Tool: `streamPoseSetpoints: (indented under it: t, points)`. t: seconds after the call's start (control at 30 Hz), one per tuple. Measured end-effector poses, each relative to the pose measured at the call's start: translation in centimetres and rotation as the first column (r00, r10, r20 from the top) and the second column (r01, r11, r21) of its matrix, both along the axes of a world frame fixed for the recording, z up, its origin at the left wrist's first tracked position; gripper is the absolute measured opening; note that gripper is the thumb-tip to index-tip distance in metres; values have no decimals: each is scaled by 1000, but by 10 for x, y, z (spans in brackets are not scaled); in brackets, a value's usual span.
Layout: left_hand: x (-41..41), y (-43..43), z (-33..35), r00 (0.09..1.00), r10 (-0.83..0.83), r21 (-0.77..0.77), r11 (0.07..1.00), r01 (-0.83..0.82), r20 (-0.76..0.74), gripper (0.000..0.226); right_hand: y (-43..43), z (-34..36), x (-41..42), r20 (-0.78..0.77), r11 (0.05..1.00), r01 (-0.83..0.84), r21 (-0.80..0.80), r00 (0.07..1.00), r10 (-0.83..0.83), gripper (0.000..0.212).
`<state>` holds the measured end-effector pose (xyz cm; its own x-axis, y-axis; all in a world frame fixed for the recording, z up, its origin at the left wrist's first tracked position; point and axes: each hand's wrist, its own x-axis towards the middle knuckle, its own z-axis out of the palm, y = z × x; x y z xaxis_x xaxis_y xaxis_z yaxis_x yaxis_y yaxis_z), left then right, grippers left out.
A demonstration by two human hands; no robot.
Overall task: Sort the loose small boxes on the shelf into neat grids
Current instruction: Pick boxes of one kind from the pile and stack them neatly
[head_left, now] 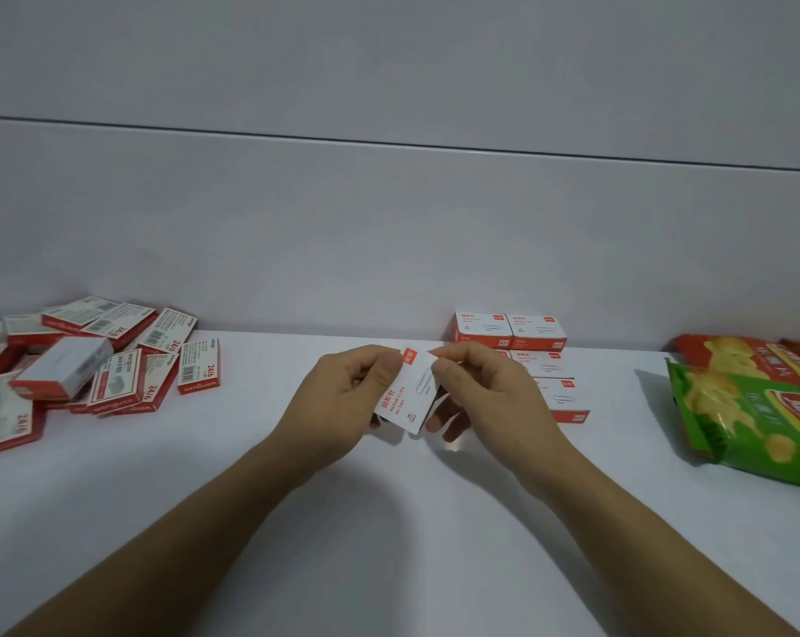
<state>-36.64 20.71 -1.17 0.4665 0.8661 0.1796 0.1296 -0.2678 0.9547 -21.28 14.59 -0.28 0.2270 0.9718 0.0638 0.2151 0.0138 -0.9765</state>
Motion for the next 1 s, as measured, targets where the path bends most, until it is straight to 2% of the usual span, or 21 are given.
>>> streamPoseSetpoints:
  t: [0.07,0.17,0.23,0.3,0.4,0.53,0.63,0.7,0.8,0.9,1.0]
  points:
    - [1,-1,-2,1000,-2,-34,999,2,6,36,0,1,1,-93,1000,1,-21,996,-3,13]
    - [2,-1,-4,999,9,-74,997,-5,52,57,0,6,2,-351,998,-4,-64,936,-18,16]
    - [1,-1,-9,998,9,107,994,-3,-56,66,0,10,4,-464,996,-40,-75,886,1,20]
    - [-1,1,-13,981,55,349,937,14,-186,60,0,11,6,-467,995,-51,-87,884,4,23]
    - [-3,6,-17,955,120,500,866,34,-272,54,3,8,7,-361,991,-2,-130,931,-45,22]
    - [-4,12,-20,937,160,542,840,35,-309,56,3,5,5,-154,990,52,-134,985,-72,21]
    - [-4,14,-22,938,165,566,824,39,-305,56,2,1,4,-2,993,53,-108,999,-54,29]
    - [-6,15,-22,940,165,561,827,32,-297,58,2,-3,7,127,998,29,-62,992,-21,44]
    - [-7,16,-20,952,139,556,831,38,-274,55,1,-7,11,436,998,-49,28,899,32,68]
    - [-7,14,-19,948,134,566,822,56,-289,53,2,-7,14,664,987,-61,150,746,-55,61]
    - [-6,13,-19,944,136,571,819,64,-301,52,3,-4,17,752,981,-74,182,653,-90,55]
